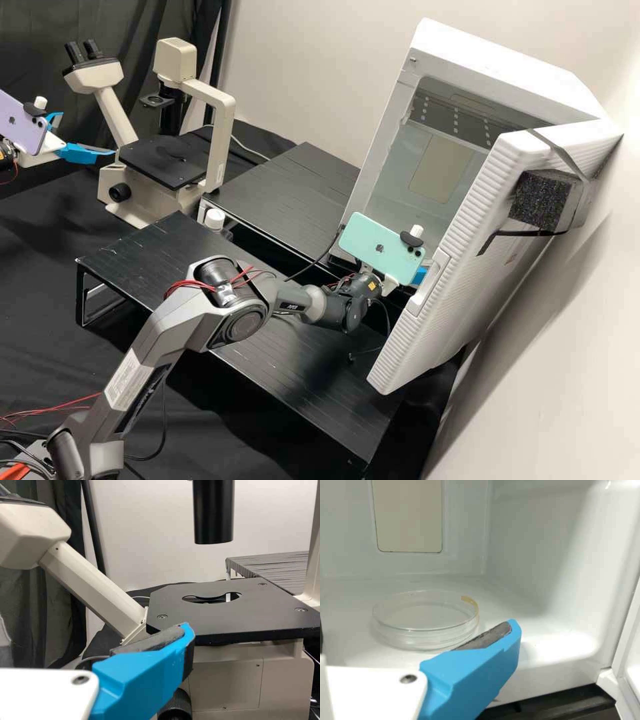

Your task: Take the petri dish out of the incubator

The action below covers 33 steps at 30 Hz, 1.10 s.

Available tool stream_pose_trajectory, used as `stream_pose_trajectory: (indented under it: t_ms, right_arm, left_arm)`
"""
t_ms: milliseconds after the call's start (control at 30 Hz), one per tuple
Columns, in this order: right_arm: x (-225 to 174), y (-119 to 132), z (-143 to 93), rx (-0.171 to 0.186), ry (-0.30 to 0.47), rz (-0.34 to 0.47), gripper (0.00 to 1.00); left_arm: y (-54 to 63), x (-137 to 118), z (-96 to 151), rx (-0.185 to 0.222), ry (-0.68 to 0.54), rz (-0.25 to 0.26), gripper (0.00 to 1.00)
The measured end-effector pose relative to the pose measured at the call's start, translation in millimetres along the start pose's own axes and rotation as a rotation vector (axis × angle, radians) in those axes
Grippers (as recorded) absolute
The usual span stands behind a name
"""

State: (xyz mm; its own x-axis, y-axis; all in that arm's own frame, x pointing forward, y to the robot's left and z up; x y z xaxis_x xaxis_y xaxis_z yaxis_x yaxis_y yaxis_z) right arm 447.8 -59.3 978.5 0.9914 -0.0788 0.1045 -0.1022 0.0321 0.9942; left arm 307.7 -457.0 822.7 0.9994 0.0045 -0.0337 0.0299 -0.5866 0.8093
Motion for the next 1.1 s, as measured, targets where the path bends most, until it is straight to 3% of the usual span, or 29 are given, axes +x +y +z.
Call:
stream_pose_trajectory:
  t_ms: [133,333,733,767,1100]
  right_arm:
    - [5,2,-1,-0.002,-0.006,-0.012,1.0]
    - [12,-3,6,0.026,-0.012,-0.044,1.0]
    - [16,-1,6,0.007,-0.026,-0.059,1.0]
    - [16,-2,6,0.007,-0.029,-0.059,0.0]
    - [18,0,5,-0.019,-0.033,-0.066,0.0]
  left_arm:
    - [0.0,0,0,0.0,0.0,0.0,1.0]
    - [0.0,0,0,0.0,0.0,0.0,1.0]
    - [0.0,0,0,0.0,0.0,0.0,1.0]
    - [0.0,0,0,0.0,0.0,0.0,1.0]
    - [0.0,0,0,0.0,0.0,0.0,1.0]
